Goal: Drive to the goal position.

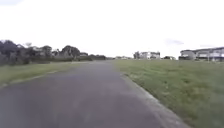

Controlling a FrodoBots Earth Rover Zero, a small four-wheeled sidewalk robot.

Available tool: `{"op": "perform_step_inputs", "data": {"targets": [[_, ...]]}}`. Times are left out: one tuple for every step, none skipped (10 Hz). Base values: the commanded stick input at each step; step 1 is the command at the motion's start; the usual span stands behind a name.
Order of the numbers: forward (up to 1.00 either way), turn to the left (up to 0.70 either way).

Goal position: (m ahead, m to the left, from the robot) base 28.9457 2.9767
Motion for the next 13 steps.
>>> {"op": "perform_step_inputs", "data": {"targets": [[0.7,0.0],[0.7,0.0],[0.7,0.0],[0.7,0.0],[0.7,0.0],[0.7,0.0],[0.7,0.01],[0.7,0.06],[0.7,0.24],[0.7,0.35],[0.7,0.35],[0.7,0.35],[0.7,0.35]]}}
